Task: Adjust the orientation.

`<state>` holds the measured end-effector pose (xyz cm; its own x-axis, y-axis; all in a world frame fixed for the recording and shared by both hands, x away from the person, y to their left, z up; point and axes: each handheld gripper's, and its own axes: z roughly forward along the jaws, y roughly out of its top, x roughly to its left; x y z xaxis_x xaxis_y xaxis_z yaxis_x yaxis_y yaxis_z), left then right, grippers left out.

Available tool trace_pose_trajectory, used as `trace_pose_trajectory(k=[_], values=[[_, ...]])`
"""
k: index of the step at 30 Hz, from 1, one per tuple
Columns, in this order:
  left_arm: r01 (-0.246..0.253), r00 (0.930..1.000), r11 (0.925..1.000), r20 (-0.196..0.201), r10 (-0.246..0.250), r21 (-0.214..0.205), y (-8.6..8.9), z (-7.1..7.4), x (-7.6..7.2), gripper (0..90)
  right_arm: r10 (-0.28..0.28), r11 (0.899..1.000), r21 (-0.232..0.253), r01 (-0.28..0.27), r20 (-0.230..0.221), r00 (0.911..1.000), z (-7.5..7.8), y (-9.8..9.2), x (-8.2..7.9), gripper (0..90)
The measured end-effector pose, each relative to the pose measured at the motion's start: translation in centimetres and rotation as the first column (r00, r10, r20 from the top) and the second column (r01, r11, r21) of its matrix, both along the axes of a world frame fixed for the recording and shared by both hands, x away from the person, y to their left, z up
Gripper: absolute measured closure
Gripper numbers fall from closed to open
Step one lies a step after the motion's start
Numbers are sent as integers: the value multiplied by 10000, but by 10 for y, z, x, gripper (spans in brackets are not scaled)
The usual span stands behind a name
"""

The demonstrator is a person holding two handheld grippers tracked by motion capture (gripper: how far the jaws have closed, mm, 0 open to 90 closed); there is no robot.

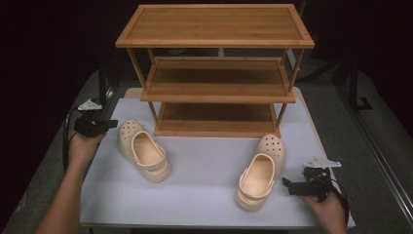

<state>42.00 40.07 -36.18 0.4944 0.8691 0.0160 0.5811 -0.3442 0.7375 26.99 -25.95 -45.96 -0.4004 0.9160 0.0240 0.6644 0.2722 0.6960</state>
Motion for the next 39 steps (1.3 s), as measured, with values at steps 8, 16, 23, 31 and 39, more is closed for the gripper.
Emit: trace_pose_trajectory(k=[8,16,23,31,39], values=[[89,10000,9996,-32,-88,276,-8,2,29,900,2,10000,9,-2,-6,10000,0,0,0,8],[56,9994,9984,-341,-37,560,-14,-11,53,900,7,10000,8,-7,-2,10000,0,0,0,8],[-31,9966,9968,-815,96,793,-15,-25,60,900,2,10000,11,-2,-6,10000,0,0,0,8],[-84,9966,9968,-811,149,799,-17,-30,56,900,1,10000,12,-1,-4,10000,0,0,0,8],[-24,9977,9975,-668,72,707,-23,-31,44,900,7,10000,7,-7,-4,10000,0,0,0,8]])
